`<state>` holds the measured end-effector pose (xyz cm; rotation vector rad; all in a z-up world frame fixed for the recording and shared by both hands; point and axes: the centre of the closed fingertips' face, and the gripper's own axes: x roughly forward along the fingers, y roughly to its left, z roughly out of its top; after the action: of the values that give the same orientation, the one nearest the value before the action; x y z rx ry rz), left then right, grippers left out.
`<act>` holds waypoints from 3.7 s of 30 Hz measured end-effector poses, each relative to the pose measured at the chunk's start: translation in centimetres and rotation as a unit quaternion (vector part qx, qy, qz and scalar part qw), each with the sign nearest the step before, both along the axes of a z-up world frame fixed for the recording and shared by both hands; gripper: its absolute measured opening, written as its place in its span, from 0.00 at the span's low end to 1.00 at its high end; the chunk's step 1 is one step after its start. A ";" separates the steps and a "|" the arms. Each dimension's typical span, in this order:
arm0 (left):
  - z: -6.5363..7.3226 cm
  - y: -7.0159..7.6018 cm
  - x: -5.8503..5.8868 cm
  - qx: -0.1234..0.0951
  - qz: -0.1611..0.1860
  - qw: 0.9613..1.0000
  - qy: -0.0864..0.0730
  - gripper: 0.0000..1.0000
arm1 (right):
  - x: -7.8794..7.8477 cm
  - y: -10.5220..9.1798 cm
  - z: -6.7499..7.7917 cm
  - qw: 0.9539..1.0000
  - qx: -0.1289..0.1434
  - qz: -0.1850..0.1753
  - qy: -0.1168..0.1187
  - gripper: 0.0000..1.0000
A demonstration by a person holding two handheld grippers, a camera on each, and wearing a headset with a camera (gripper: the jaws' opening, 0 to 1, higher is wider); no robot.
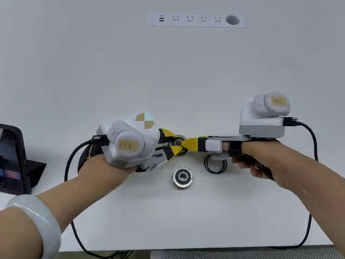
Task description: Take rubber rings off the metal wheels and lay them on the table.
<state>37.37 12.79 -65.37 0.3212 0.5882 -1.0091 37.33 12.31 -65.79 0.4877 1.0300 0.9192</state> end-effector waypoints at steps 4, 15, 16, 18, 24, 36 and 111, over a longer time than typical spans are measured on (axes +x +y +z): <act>0.0 0.0 0.0 0.000 0.000 1.000 0.000 0.13 | -0.3 0.0 0.2 1.000 0.002 0.002 0.002 0.19; 0.0 0.0 0.0 -0.002 -0.001 1.000 -0.002 0.13 | -1.1 -0.4 0.5 1.000 0.010 0.004 0.008 0.15; 0.0 0.0 0.1 -0.002 -0.001 1.000 -0.002 0.13 | -1.1 -0.4 0.5 1.000 0.010 0.003 0.008 0.15; -0.1 0.0 0.1 -0.002 -0.001 1.000 -0.002 0.13 | -1.1 -0.4 0.4 1.000 0.010 0.001 0.008 0.15; 0.0 0.0 0.0 -0.003 -0.001 1.000 -0.002 0.13 | -0.6 -0.3 0.1 1.000 0.008 -0.008 0.006 0.22; 0.0 0.0 0.0 -0.003 -0.001 1.000 -0.002 0.13 | -0.8 0.0 0.6 1.000 0.021 -0.006 0.011 0.21; 0.0 0.0 0.0 0.001 -0.009 1.000 -0.006 0.13 | -0.8 -0.6 1.1 0.999 0.022 -0.032 0.003 0.02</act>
<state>37.36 12.77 -65.37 0.3351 0.5762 -1.0230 36.57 11.72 -64.69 0.5583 0.9961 0.8854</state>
